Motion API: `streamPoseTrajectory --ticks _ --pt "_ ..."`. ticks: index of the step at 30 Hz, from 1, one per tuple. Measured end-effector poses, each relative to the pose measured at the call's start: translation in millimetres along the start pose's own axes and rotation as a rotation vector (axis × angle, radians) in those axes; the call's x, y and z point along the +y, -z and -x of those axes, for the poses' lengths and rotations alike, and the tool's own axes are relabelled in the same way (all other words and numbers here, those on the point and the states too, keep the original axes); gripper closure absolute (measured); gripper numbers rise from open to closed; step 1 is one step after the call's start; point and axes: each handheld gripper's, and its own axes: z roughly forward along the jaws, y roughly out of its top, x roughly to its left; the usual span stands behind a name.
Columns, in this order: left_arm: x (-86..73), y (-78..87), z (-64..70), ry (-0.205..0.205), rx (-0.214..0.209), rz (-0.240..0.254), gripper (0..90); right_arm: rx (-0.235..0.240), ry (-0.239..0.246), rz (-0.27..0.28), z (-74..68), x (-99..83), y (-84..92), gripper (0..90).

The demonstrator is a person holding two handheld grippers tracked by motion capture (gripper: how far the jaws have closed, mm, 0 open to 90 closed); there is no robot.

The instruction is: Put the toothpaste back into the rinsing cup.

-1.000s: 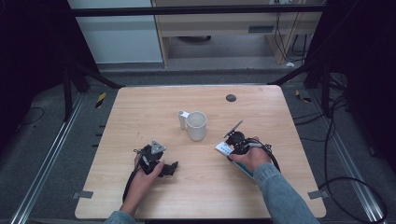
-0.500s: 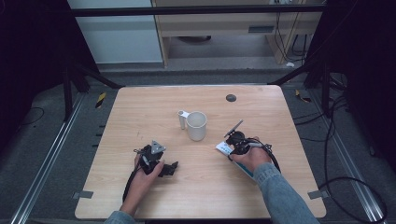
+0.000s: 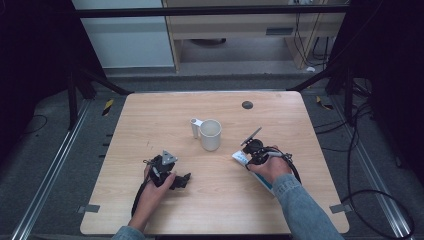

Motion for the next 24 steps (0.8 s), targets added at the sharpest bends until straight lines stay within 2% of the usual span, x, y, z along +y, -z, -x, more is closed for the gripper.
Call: streamPoseTrajectory --ticks 14,16,24 --pt "0.1 0.0 -0.2 -0.003 0.000 -0.001 0.0 0.002 0.000 -0.009 -0.2 -0.2 5.4 78.4" --pt "0.1 0.0 -0.2 -0.003 0.000 -0.001 0.0 0.000 -0.011 -0.008 0.8 -1.1 6.9 78.5" --pt "0.1 0.1 -0.3 -0.003 0.000 -0.001 0.0 -0.015 -0.001 0.023 6.7 1.6 24.4 78.5"
